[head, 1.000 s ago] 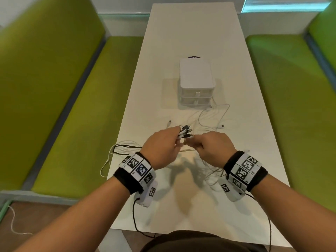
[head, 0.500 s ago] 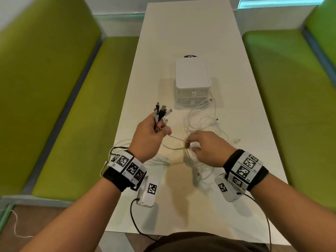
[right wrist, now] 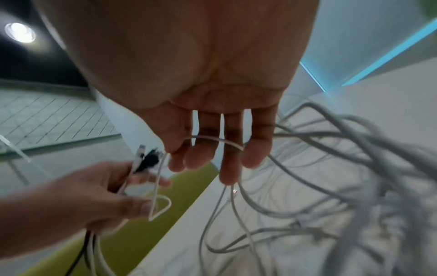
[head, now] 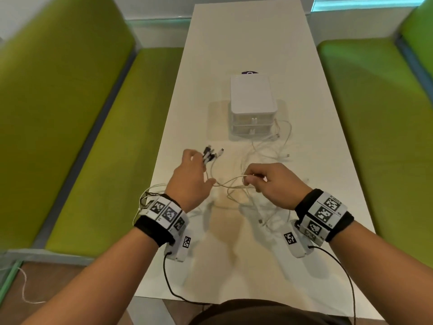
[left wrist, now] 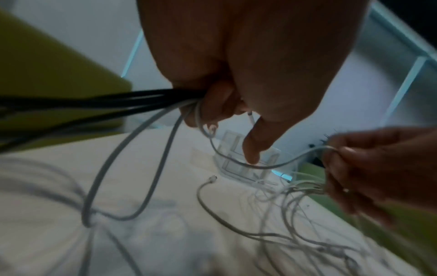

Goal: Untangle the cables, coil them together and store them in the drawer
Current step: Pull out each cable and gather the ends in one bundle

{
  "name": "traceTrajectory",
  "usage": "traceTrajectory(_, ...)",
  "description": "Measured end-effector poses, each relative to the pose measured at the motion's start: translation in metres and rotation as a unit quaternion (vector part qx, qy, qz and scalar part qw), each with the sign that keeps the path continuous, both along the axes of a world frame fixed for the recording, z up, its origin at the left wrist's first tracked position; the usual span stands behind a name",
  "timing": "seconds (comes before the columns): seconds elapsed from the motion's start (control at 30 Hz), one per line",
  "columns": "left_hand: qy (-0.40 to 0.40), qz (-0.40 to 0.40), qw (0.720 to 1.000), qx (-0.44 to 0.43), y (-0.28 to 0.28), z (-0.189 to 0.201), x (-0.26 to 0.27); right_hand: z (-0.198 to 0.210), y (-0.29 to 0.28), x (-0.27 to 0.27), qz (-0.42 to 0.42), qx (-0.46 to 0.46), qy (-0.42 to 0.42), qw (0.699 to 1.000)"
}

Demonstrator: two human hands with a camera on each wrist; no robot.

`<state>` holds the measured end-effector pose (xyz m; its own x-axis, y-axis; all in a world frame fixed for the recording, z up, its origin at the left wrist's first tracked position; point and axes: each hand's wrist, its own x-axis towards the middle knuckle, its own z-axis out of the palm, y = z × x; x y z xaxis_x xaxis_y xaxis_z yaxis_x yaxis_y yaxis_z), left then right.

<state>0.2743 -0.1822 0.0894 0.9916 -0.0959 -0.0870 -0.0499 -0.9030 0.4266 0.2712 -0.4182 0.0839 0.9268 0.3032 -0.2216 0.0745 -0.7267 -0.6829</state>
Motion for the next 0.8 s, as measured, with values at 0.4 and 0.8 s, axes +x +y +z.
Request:
traceTrajectory(0.4, 0.038, -0.069, 0.973, -0.215, -0.025, 0.011, -0.004, -0.018, -0.006, -0.005, 0.020, -0.078, -0.098, 0.992)
traceTrajectory(0.8, 0.059, 0.007, 0.875, -0.481, 0.000, 0.017, -0.005, -0.014, -0.003, 0.004, 0.040, -0.241, -0.011, 0.970)
